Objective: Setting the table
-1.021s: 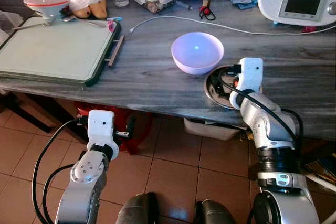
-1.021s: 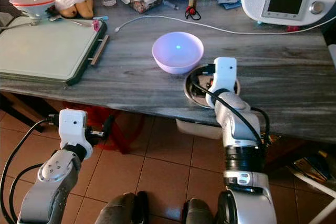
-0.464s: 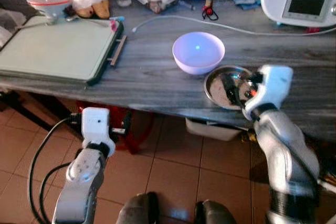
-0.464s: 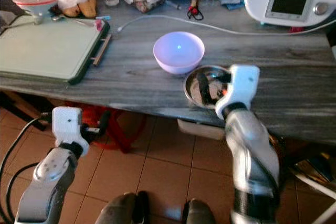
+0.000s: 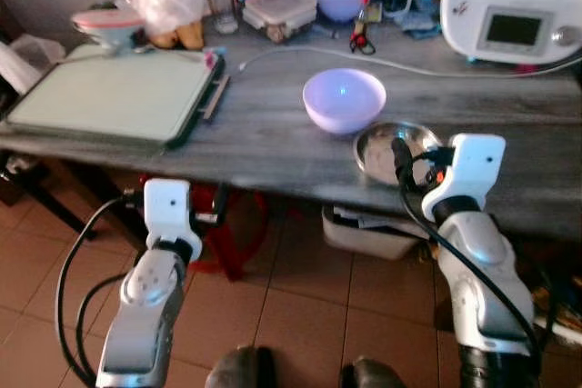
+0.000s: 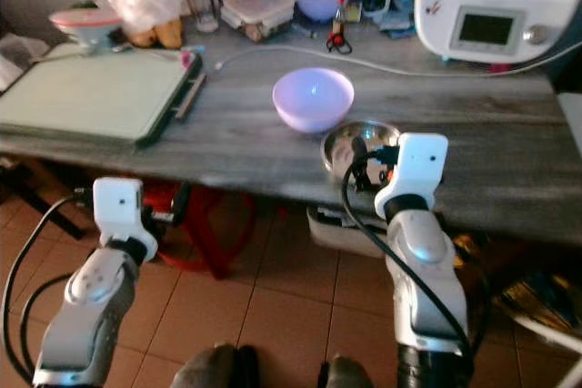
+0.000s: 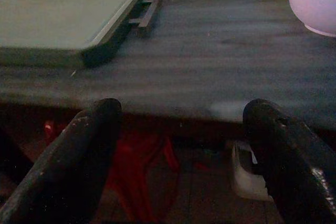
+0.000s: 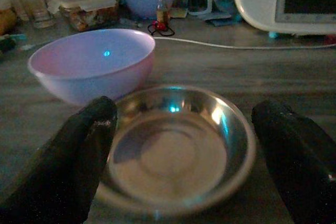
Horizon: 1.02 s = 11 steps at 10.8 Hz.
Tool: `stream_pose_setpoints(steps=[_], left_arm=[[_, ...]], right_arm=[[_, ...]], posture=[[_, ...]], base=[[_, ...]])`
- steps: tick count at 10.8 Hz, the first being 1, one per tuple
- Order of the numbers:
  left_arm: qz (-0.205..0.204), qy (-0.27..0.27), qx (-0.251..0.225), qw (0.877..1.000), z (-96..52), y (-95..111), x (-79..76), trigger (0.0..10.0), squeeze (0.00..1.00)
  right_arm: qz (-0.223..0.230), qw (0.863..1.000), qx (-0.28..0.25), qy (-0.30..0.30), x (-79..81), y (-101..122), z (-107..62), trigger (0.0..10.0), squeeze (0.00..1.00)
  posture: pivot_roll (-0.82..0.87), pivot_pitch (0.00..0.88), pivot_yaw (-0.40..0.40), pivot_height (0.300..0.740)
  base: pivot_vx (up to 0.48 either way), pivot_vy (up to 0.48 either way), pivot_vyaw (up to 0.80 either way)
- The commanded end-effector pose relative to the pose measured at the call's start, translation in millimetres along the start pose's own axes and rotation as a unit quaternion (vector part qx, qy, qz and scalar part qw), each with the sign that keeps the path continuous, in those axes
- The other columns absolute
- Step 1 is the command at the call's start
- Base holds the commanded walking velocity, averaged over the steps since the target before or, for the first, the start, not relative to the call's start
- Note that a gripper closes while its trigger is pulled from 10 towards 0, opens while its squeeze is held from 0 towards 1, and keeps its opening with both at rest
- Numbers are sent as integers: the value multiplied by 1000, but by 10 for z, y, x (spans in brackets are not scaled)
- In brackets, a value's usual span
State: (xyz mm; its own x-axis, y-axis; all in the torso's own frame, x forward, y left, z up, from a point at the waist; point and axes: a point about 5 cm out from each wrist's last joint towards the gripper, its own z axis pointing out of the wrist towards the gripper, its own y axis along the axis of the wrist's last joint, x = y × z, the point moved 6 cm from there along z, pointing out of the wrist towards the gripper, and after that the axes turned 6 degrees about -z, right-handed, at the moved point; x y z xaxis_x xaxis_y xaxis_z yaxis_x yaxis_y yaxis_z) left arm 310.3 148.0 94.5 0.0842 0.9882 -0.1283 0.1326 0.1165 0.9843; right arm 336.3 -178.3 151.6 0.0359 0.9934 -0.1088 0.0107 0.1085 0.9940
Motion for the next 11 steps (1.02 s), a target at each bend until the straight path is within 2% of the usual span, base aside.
stream_pose_setpoints(steps=[1,3,8,9,11], left_arm=[[-5,19,10,1000,-24,-80,94,10000,0],[-4,12,14,1000,-35,-128,60,10000,0],[-9,26,-1,1000,-28,-73,90,10000,0],[-17,16,-10,1000,-25,-56,38,10000,0],[-6,-16,-20,1000,-77,-22,-62,10000,0]], right_arm=[[-26,999,-6,-18,-44,-19,-7,10000,0],[3,1000,-10,-21,-53,-62,-38,10000,0],[-1,1000,-19,-12,-13,-74,-27,10000,0],[2,1000,-6,-4,25,-117,-33,10000,0],[-21,1000,7,-15,-12,-192,-56,10000,0]], posture=[[-58,0,80,740],[-57,0,79,740],[-52,0,64,740],[-54,0,61,740],[-53,0,57,740]], base=[[-334,0,0],[-332,0,0],[-332,0,-160],[0,0,0],[0,0,0]])
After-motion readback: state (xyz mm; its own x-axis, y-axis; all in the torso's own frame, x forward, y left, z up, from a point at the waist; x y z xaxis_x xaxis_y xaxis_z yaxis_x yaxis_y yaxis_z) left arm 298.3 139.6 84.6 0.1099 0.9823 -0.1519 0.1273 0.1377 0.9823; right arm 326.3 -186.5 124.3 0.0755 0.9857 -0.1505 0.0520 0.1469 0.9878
